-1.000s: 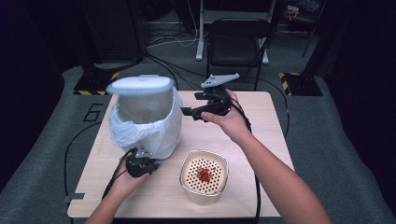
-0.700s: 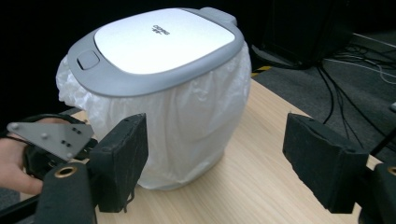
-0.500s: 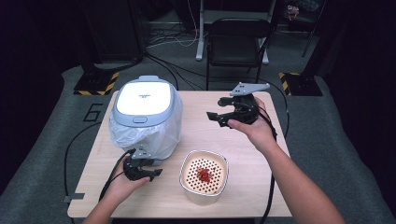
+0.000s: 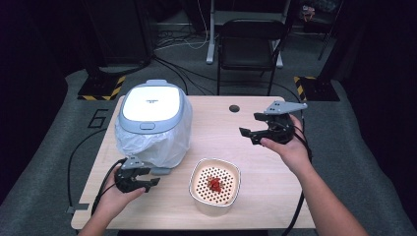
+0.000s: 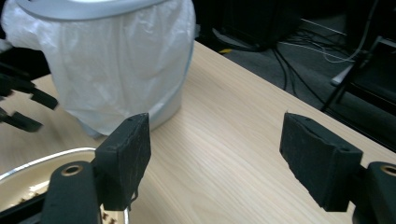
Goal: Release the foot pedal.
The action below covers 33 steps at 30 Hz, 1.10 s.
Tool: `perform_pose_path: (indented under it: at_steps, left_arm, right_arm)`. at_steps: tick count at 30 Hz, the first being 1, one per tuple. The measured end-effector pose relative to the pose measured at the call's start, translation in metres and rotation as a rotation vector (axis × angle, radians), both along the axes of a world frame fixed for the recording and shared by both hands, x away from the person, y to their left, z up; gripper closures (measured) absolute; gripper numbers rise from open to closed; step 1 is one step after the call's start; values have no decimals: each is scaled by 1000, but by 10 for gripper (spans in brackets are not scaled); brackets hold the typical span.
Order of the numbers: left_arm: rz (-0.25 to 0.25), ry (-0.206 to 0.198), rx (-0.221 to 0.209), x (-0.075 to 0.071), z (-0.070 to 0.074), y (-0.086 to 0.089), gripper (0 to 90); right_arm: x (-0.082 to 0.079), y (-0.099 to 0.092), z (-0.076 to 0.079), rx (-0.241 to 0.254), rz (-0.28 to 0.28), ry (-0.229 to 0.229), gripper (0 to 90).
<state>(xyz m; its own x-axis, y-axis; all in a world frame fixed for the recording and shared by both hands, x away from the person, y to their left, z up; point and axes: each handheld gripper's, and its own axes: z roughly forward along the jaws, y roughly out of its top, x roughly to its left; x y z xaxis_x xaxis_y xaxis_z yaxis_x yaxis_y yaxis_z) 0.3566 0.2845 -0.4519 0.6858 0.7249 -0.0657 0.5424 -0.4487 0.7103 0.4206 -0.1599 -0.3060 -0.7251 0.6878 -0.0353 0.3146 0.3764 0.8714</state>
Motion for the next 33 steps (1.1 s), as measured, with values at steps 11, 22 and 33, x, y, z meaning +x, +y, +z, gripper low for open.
perform_pose_path:
  at_steps: [11,22,33]
  left_arm:
    - [54,5,-15,-6,-11,17,430]
    - [128,-19,-47,-6,-28,35,433]
    - [163,-41,-41,-3,-43,42,436]
  right_arm:
    - [-18,-30,-28,3,-92,1,249]
    - [-28,-48,-75,44,-186,52,257]
    - [-44,-53,-125,1,-259,82,264]
